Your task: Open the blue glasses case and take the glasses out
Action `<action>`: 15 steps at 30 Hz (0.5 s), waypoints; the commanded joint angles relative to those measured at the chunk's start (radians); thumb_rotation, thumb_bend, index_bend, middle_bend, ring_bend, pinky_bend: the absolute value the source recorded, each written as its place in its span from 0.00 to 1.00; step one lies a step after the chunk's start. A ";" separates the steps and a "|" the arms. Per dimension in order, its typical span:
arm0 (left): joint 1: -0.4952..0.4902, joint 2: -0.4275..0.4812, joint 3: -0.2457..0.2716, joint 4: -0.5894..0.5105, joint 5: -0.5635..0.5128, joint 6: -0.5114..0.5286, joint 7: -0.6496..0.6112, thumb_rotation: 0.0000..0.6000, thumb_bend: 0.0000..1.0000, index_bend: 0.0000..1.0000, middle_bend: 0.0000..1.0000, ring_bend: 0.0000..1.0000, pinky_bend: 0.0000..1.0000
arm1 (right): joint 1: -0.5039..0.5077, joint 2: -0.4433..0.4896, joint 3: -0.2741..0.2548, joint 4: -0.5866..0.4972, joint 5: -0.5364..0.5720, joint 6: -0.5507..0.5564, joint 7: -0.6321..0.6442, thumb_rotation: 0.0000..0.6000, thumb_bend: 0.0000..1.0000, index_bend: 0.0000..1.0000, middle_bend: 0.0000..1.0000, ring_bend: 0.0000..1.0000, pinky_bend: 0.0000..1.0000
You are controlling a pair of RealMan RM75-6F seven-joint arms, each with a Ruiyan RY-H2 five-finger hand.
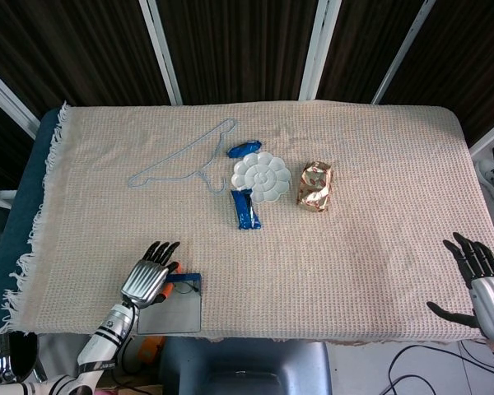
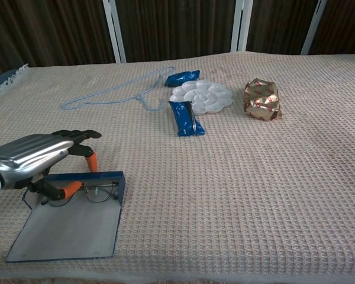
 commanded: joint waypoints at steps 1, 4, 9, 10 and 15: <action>-0.001 -0.001 -0.001 0.001 -0.004 -0.003 0.002 1.00 0.42 0.41 0.00 0.00 0.01 | 0.000 0.000 0.000 0.000 0.000 0.001 0.000 1.00 0.18 0.00 0.00 0.00 0.00; -0.003 -0.001 -0.003 0.003 -0.006 -0.006 0.001 1.00 0.42 0.42 0.00 0.00 0.01 | 0.000 0.000 0.000 0.001 0.001 -0.001 -0.002 1.00 0.18 0.00 0.00 0.00 0.00; -0.003 0.000 -0.005 0.004 -0.007 -0.007 -0.004 1.00 0.42 0.43 0.00 0.00 0.01 | 0.001 0.000 0.000 0.000 0.001 -0.003 -0.007 1.00 0.18 0.00 0.00 0.00 0.00; -0.003 0.000 -0.007 0.004 -0.008 -0.009 -0.006 1.00 0.42 0.43 0.00 0.00 0.01 | 0.001 0.000 0.000 0.000 0.002 -0.003 -0.007 1.00 0.18 0.00 0.00 0.00 0.00; -0.005 0.001 -0.009 0.005 -0.012 -0.013 -0.010 1.00 0.42 0.44 0.00 0.00 0.01 | 0.001 0.000 0.000 -0.001 0.002 -0.003 -0.007 1.00 0.18 0.00 0.00 0.00 0.00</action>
